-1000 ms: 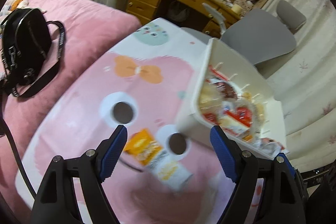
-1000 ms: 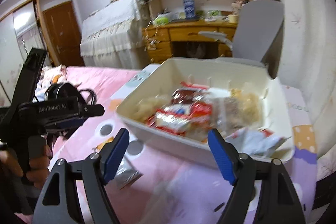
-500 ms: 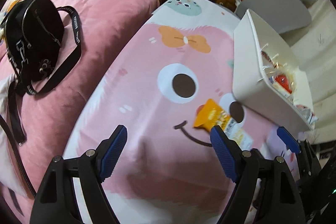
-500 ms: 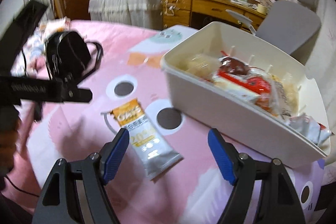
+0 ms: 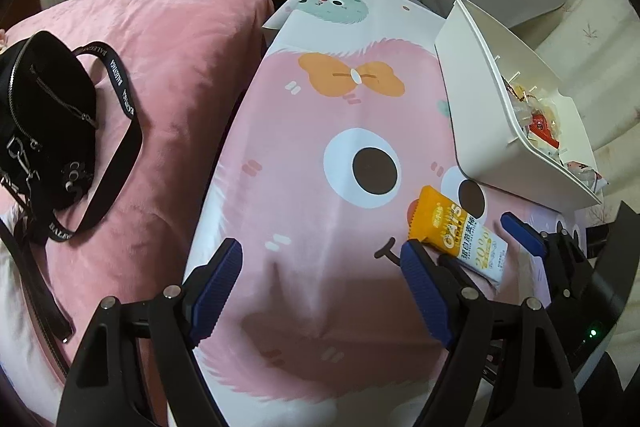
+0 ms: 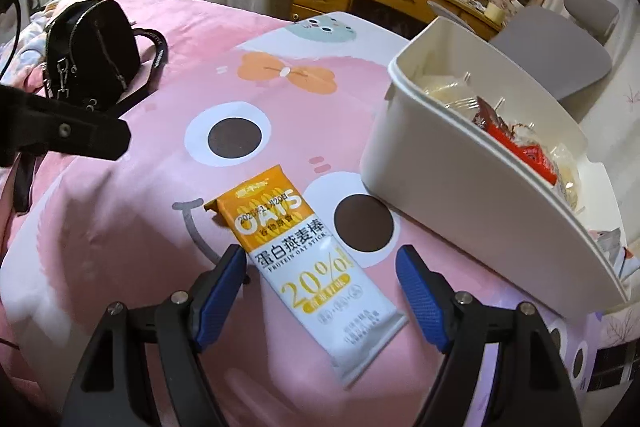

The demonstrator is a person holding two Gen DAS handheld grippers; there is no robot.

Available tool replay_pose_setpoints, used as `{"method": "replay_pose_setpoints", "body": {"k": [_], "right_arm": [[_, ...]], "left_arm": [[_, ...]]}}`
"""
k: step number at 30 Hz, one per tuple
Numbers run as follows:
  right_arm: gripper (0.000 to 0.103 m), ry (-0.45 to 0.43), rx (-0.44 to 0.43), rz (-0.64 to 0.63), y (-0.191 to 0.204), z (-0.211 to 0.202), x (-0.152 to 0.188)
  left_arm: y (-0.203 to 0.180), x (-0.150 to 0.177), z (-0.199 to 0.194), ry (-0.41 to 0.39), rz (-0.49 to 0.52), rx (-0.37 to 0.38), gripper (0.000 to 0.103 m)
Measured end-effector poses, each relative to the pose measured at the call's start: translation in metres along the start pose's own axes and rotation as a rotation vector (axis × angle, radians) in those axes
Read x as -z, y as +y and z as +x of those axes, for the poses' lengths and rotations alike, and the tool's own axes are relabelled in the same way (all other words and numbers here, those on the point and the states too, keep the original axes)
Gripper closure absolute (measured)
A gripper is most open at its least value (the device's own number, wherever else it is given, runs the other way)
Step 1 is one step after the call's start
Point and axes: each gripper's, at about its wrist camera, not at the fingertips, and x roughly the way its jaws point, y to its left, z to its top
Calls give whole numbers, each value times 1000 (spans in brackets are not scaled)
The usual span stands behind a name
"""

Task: Organize snacks
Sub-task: 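Move the right tool to the OATS protein bar and grasp it, then carry the OATS bar over the white tray and open the right tool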

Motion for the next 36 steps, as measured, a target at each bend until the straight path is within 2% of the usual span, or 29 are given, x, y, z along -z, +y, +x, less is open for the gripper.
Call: {"method": "replay_pose_setpoints", "body": {"k": [5, 8, 11, 12, 13, 23, 30, 33, 36], "right_arm": [[27, 26, -5, 52, -1, 7, -2], [36, 29, -24, 77, -1, 8, -4], [51, 35, -27, 82, 1, 7, -5], [59, 39, -27, 84, 1, 6, -5], [63, 42, -28, 86, 1, 6, -5], [63, 41, -103, 98, 7, -16, -11], [63, -52, -163, 106, -5, -61, -41], [63, -99, -155, 138, -21, -77, -58], [63, -137, -100, 149, -43, -87, -77]], "left_arm": [[6, -5, 2, 5, 11, 11, 23], [8, -6, 2, 5, 15, 21, 23], [6, -7, 0, 0, 25, 28, 23], [5, -7, 0, -4, 27, 28, 23], [4, -7, -1, -6, 28, 28, 23], [-4, -5, -18, -4, 42, 26, 23], [-4, -7, -55, -53, 37, 30, 23], [-3, -7, -73, -78, 32, 42, 23], [-1, -6, -89, -105, 29, 53, 23]]}}
